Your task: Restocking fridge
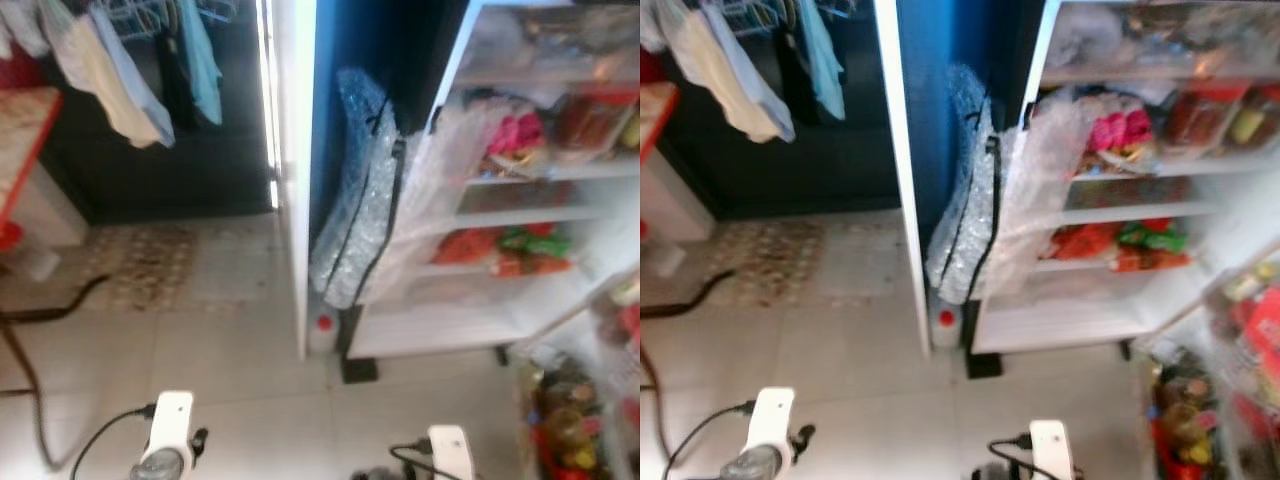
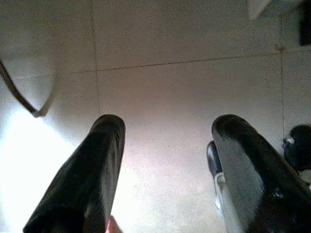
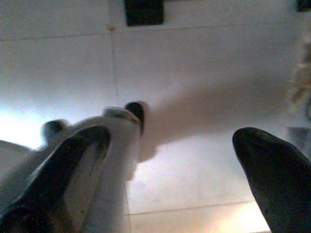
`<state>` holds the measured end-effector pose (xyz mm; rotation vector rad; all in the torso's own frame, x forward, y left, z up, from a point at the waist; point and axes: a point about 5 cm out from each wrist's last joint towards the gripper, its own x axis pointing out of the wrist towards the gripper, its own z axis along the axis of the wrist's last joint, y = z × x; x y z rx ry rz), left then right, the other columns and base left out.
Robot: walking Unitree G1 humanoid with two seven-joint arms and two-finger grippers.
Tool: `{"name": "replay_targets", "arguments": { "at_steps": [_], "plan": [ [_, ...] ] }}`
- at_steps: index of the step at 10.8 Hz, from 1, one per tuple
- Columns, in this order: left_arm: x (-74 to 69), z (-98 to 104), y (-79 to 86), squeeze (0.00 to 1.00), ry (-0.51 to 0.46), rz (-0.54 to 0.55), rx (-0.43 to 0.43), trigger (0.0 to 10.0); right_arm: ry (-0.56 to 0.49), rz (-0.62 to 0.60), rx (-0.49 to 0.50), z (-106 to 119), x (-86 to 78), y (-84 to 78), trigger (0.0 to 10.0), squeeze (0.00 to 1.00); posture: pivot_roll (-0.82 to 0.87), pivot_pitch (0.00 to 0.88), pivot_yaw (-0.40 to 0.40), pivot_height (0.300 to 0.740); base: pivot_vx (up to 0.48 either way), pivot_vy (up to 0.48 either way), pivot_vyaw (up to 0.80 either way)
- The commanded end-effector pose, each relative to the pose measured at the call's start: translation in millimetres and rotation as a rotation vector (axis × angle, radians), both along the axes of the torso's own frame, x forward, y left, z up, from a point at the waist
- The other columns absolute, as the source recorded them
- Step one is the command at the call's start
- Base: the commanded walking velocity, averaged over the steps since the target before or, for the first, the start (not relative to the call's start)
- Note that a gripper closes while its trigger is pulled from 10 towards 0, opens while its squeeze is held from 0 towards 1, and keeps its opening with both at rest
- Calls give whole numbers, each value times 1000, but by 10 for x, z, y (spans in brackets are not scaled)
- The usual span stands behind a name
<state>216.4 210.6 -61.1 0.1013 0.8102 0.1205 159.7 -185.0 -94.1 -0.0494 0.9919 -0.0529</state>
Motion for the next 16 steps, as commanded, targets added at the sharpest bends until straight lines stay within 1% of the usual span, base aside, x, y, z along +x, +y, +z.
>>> {"name": "replay_targets", "arguments": {
  "at_steps": [1, 3, 4, 9, 12, 15, 16],
  "plan": [
    [-76, -40, 36, 0, 34, -15, 17, 10000, 21, -18, 8, -28, -59, 18, 10000, 0, -133, 100, -16, 740, 0, 0, -750],
    [-85, -46, 37, 0, 40, -21, 19, 10000, 23, -19, 7, -30, -62, 22, 10000, 0, -135, 105, -13, 740, 0, 0, -744],
    [-94, -50, 45, 0, 44, -22, 20, 10000, 19, -26, 6, -26, -53, 25, 10000, 0, -138, 122, -15, 740, 0, 0, -744],
    [-109, -47, 102, 0, 41, 12, 16, 10000, 16, -63, -5, -18, -31, 9, 10000, 0, -148, 169, -20, 740, 0, 0, -746],
    [-90, -36, 100, 0, 35, 7, 19, 10000, 16, -72, -7, -18, -33, 6, 10000, 0, -148, 190, -20, 740, 0, 0, -750],
    [-112, -50, 95, 0, 48, -1, 24, 10000, 12, -84, -5, -17, -30, 16, 10000, 0, -153, 198, -15, 740, 0, 0, -750],
    [-113, -51, 95, 0, 49, -2, 24, 10000, 9, -86, -7, -16, -27, 16, 10000, 0, -155, 199, -14, 740, 0, 0, 0]
  ]
}}
